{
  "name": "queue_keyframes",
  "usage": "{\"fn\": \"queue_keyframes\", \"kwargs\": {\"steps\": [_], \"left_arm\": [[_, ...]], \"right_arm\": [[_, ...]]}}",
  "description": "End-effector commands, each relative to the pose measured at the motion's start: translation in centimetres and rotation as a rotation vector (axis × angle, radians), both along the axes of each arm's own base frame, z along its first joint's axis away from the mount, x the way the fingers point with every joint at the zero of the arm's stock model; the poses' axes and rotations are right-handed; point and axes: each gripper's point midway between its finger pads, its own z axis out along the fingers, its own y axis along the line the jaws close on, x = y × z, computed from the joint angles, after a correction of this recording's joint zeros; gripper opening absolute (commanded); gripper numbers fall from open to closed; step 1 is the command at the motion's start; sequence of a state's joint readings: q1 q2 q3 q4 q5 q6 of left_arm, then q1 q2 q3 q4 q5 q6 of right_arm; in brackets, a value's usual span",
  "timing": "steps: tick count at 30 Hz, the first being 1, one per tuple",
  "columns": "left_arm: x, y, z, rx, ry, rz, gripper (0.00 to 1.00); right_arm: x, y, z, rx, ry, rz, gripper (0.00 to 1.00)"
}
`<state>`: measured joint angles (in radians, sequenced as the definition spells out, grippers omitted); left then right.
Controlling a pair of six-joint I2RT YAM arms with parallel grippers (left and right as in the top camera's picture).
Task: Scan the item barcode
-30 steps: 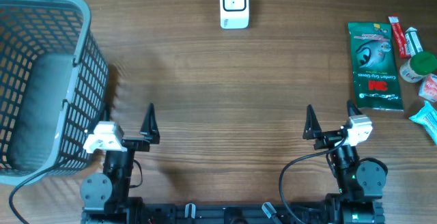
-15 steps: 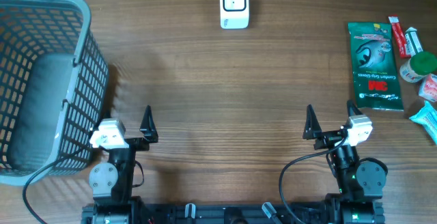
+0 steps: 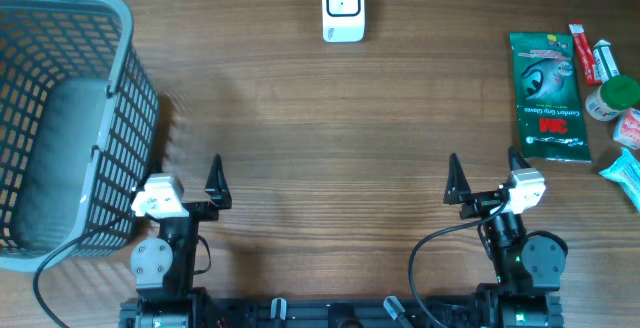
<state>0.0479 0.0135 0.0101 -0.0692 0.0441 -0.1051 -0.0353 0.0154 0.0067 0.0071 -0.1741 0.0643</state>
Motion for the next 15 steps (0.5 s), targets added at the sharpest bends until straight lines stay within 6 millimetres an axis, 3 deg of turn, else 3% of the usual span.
{"fn": "queue_keyframes", "kwargs": {"steps": [1, 15], "left_arm": [[0.0, -0.3, -0.1, 0.018, 0.000, -0.016, 1.00], [-0.1, 0.8, -0.1, 0.027, 0.000, 0.047, 1.00]], "right_arm": [[0.0, -0.4, 0.3, 0.014, -0.013, -0.023, 1.00], [0.0, -0.4, 0.3, 0.014, -0.013, -0.023, 1.00]]}}
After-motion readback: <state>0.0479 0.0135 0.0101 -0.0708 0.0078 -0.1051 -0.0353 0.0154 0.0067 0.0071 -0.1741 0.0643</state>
